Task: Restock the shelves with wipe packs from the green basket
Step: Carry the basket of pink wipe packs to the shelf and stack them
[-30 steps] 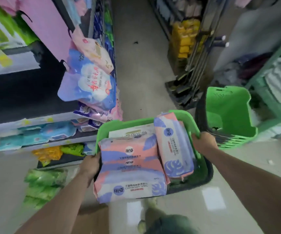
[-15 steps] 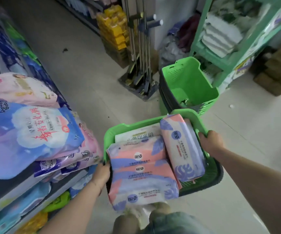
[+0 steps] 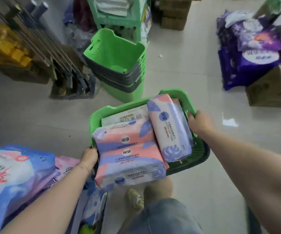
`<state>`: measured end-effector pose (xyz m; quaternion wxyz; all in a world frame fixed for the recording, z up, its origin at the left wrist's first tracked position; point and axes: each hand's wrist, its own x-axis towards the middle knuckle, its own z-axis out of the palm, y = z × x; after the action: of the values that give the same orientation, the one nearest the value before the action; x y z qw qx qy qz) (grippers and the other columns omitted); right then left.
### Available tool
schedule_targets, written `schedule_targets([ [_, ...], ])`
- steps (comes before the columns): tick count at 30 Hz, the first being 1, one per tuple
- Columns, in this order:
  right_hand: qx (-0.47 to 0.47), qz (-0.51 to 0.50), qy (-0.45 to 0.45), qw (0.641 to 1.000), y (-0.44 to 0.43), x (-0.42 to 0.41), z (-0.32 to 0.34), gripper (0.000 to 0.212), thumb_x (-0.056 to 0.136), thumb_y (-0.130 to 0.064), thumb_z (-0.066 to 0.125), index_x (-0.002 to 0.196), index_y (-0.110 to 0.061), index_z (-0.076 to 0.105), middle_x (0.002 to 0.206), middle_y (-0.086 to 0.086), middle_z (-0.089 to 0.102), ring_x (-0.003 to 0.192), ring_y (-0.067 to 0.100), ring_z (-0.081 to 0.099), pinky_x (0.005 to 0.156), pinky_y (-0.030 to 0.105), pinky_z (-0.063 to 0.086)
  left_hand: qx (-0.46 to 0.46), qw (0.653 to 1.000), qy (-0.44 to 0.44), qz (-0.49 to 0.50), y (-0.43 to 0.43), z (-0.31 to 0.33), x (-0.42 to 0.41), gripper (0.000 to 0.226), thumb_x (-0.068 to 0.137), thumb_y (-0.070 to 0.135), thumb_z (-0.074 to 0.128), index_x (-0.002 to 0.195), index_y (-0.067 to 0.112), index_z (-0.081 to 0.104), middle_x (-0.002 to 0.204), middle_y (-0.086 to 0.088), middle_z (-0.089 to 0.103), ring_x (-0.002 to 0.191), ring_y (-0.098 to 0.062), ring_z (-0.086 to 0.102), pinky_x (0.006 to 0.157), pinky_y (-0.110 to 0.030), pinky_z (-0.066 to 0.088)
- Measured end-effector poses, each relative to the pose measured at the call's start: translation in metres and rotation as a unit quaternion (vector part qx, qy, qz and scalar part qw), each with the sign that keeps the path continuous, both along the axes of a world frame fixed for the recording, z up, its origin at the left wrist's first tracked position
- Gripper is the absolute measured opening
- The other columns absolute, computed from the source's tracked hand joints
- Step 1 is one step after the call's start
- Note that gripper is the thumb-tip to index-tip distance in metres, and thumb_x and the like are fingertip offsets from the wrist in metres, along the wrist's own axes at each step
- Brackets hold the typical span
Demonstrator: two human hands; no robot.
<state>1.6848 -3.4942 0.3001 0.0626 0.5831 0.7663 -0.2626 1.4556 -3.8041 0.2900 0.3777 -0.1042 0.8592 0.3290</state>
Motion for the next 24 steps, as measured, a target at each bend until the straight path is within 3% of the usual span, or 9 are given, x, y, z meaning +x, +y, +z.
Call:
schedule_targets([
  [3,0.003,-0.048,-0.016,0.999,-0.031,0.041,-0.008,0.041,0.097,-0.036,0.038,0.102,0.001,0.057,0.098,0.025,0.061,0.092,0.041,0.058,0.076,0.04,0.045,0.037,0.999,-0.029,-0.017,-0.005,-0.021,0.002,0.025,0.085,0.023,0.055,0.096,0.003,0.064,0.106,-0.019,0.066,0.095,-0.031,0.064,0.086,-0.044,0.05],
  [6,-0.005,-0.1,-0.029,0.995,-0.052,0.078,-0.017,0.04,0.097,-0.036,0.039,0.098,0.0,0.057,0.098,0.024,0.062,0.09,0.04,0.058,0.073,0.039,0.044,0.028,0.997,-0.044,-0.053,-0.005,-0.052,0.005,0.044,0.07,0.039,0.059,0.093,0.003,0.067,0.101,-0.018,0.069,0.096,-0.034,0.066,0.089,-0.055,0.051],
  [10,-0.012,-0.151,-0.042,0.988,-0.073,0.115,-0.024,0.039,0.097,-0.035,0.042,0.1,0.0,0.057,0.098,0.023,0.061,0.092,0.04,0.058,0.07,0.035,0.039,-0.015,0.992,-0.021,-0.126,0.001,-0.077,0.016,0.042,0.088,0.035,0.051,0.103,-0.001,0.065,0.107,-0.022,0.065,0.1,-0.037,0.062,0.09,-0.046,0.05],
  [14,-0.023,-0.18,-0.05,0.982,-0.096,0.144,-0.029,0.04,0.098,-0.034,0.042,0.1,0.002,0.059,0.102,0.026,0.062,0.095,0.041,0.058,0.07,0.036,0.037,-0.033,0.984,-0.008,-0.175,-0.003,-0.098,0.026,0.052,0.086,0.042,0.049,0.105,-0.004,0.064,0.113,-0.026,0.064,0.105,-0.041,0.06,0.093,-0.047,0.049],
  [20,-0.023,-0.217,-0.059,0.974,-0.132,0.168,-0.035,0.045,0.098,-0.037,0.041,0.101,0.004,0.06,0.102,0.027,0.062,0.094,0.042,0.059,0.072,0.038,0.042,-0.015,0.98,-0.019,-0.198,-0.004,-0.058,0.056,0.048,0.099,0.038,0.044,0.107,-0.004,0.063,0.108,-0.022,0.063,0.09,-0.028,0.057,0.079,-0.036,0.044],
  [24,-0.015,-0.238,-0.05,0.97,-0.166,0.176,-0.043,0.046,0.098,-0.038,0.041,0.104,0.003,0.059,0.104,0.027,0.062,0.095,0.042,0.058,0.075,0.039,0.044,-0.014,0.977,-0.003,-0.212,-0.02,-0.065,0.058,0.044,0.099,0.031,0.044,0.113,-0.007,0.061,0.116,-0.023,0.06,0.099,-0.032,0.056,0.08,-0.034,0.04],
])
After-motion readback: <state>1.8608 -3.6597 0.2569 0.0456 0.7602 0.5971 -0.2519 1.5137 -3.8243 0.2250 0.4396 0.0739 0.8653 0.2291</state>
